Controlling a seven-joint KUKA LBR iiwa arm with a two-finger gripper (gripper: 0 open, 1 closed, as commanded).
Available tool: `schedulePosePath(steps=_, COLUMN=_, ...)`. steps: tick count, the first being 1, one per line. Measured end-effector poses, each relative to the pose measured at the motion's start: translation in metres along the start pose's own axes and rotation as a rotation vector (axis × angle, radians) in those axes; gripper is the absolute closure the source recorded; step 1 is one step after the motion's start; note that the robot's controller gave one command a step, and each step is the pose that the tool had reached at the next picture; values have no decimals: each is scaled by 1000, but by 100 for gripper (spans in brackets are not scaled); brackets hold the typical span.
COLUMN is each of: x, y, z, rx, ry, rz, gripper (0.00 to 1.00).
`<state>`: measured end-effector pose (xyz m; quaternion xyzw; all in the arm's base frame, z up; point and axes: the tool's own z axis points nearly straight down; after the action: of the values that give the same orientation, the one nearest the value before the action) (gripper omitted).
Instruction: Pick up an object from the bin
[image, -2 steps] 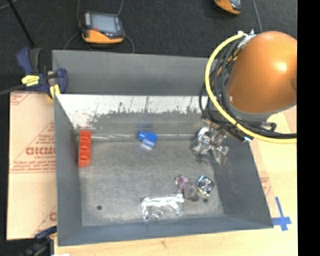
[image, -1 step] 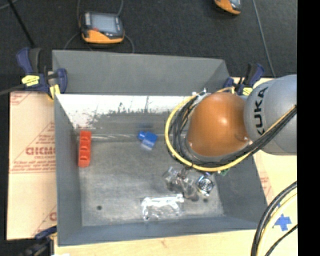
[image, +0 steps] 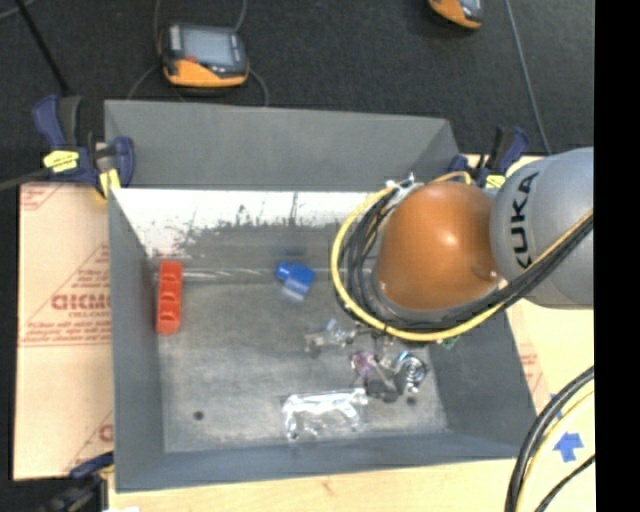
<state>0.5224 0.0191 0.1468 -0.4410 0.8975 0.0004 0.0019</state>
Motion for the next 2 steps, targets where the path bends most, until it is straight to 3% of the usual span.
schedulePosePath(steps=1, x=17, y=17, z=53, rx=-3, ry=4, rz=-312, gripper=0)
schedulePosePath(steps=2, x=-7, y=-13, z=26, rx=4, ry=-1, rz=-195, gripper=0)
